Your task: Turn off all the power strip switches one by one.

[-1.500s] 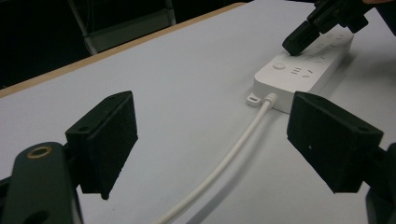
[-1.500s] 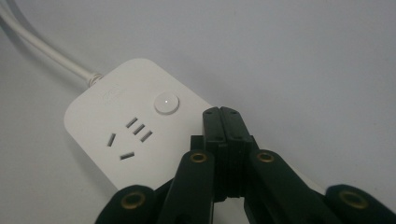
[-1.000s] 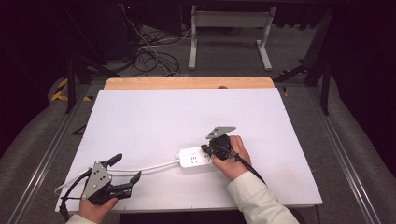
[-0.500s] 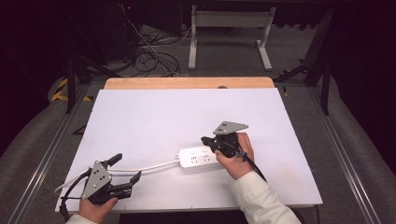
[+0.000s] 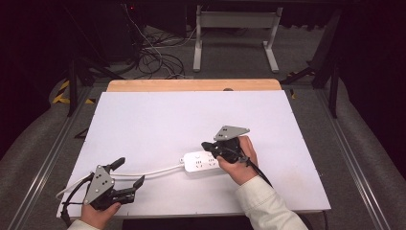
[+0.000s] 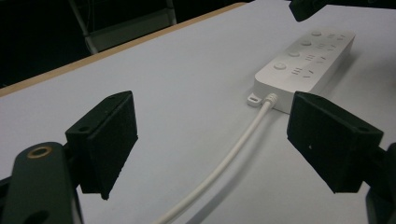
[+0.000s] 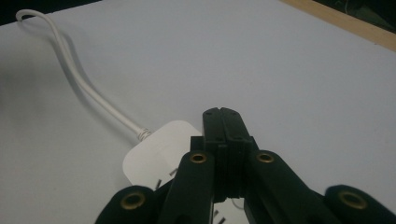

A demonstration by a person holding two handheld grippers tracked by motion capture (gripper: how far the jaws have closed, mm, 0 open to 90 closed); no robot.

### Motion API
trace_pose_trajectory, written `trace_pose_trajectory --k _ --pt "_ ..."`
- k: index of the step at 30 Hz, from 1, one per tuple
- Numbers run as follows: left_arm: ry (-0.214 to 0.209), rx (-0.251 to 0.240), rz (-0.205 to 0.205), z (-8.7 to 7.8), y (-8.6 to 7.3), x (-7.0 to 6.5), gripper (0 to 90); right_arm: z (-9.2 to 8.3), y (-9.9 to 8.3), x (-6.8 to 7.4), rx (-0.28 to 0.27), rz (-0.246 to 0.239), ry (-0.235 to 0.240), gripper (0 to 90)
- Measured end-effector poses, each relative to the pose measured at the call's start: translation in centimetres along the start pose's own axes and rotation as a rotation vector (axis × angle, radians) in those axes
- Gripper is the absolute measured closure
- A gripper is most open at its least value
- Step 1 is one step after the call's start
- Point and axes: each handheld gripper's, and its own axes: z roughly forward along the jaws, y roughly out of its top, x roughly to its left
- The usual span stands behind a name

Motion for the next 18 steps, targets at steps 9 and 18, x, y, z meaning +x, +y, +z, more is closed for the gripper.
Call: trace_pose_trajectory --k 9,18 --pt "0.001 0.001 -0.001 0.0 0.0 0.0 16.8 2.8 0.4 1.3 0.054 -0.006 0.042 90.0" --pt "0.000 -0.001 0.005 0.0 0.0 0.0 16.9 4.3 -0.1 1.1 0.104 0.013 0.040 90.0"
